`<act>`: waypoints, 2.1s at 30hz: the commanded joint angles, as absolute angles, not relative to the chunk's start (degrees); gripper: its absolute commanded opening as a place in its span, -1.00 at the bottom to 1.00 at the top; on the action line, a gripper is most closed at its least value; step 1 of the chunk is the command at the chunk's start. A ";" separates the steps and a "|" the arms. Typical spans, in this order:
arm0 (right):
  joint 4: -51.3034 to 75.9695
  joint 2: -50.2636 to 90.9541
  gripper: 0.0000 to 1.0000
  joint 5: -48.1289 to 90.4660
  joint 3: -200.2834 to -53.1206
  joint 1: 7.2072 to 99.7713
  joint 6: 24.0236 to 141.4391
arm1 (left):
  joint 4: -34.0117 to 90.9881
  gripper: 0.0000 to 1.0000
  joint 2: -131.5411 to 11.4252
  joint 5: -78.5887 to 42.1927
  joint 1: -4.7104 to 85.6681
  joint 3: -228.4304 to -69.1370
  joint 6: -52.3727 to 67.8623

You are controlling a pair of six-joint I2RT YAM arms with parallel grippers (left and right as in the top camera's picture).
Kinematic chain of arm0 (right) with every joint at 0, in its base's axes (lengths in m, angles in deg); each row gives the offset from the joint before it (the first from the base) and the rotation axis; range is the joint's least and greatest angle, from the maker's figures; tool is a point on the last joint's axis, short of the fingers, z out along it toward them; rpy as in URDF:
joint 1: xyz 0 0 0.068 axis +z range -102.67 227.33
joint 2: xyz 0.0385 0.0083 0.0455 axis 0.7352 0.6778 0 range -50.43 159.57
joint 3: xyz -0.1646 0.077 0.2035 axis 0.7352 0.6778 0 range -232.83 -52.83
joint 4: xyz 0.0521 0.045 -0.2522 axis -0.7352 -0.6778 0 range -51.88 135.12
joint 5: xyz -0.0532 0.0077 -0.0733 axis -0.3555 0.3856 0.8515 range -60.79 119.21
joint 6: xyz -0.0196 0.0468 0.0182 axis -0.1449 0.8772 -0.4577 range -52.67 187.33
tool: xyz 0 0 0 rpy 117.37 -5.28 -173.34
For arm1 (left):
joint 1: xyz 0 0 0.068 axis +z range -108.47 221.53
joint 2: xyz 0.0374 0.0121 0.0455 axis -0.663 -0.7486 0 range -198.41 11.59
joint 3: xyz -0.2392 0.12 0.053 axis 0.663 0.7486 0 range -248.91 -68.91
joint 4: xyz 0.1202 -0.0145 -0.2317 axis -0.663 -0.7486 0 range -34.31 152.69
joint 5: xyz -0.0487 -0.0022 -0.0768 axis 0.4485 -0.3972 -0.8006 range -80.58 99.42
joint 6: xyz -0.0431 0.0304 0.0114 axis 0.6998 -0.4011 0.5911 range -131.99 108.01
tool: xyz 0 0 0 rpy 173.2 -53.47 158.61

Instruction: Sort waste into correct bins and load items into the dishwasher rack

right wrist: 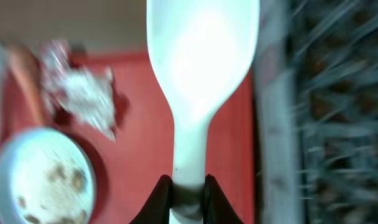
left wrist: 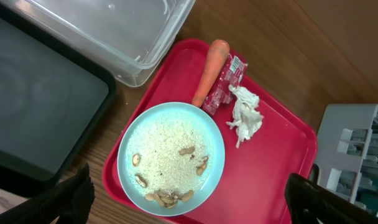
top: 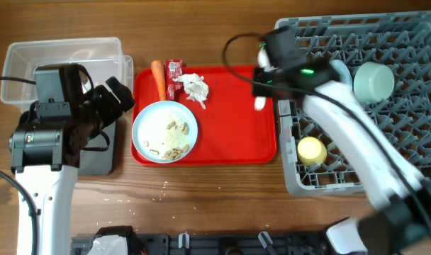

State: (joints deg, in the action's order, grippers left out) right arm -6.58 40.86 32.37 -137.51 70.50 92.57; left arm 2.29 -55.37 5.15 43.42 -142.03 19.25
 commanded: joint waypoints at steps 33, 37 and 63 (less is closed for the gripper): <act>-12.40 16.05 1.00 -0.22 -138.65 61.24 91.61 | 2.40 1.00 -55.59 5.89 43.72 -142.12 20.02; -15.48 12.82 1.00 11.45 -138.54 61.32 86.36 | 2.40 1.00 -55.59 5.89 43.72 -142.12 20.02; 40.52 -42.59 1.00 30.71 -65.51 61.37 70.54 | 2.40 1.00 -55.59 5.89 43.72 -142.12 20.02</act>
State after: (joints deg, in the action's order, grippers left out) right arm 38.31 -37.67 29.73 -70.15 61.15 71.47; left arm 2.29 -55.37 5.15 43.42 -142.03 19.25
